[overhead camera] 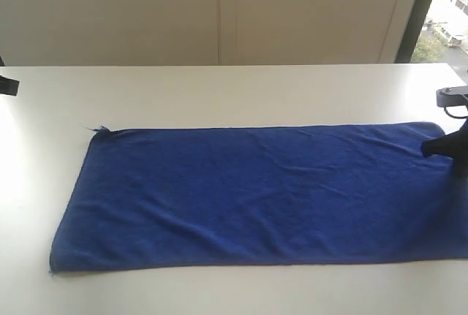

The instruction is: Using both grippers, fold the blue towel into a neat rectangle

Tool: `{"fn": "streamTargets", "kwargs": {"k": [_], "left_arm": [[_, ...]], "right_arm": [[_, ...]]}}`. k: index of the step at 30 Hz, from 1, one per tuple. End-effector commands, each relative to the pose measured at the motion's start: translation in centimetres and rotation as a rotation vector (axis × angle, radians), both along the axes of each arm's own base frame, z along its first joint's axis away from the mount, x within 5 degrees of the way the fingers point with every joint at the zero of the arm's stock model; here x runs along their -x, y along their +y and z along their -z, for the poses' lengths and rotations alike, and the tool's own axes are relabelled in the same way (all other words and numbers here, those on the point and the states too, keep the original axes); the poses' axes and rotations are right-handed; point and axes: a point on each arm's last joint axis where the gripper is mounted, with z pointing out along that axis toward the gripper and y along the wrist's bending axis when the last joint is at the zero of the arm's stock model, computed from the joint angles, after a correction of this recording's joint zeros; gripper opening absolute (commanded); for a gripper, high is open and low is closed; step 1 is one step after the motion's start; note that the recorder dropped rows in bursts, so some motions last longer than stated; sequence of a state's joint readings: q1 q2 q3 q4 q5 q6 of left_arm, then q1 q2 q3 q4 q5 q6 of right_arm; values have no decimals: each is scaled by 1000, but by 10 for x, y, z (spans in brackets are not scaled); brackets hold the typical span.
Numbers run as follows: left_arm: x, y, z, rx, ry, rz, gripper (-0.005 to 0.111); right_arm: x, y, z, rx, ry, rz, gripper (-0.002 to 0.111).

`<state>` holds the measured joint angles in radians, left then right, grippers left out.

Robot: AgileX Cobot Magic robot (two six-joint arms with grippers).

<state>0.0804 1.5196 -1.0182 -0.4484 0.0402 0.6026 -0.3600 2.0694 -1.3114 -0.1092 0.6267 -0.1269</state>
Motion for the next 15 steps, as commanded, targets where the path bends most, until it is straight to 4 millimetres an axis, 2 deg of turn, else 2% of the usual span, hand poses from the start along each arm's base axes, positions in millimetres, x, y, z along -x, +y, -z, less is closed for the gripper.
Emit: {"fn": "streamTargets", "kwargs": {"k": [1,10,15], "left_arm": [[3,-1,-1,17,4,0,0],[4,-2,0,22,21,9,0],[4,-2,0,22,21,9,0]], "right_arm": [[7,-5,13,20,75,-29,2],[7,-7,-5,63,56,-32,0],[2,9,-24,33,-11,-36,0]]}}
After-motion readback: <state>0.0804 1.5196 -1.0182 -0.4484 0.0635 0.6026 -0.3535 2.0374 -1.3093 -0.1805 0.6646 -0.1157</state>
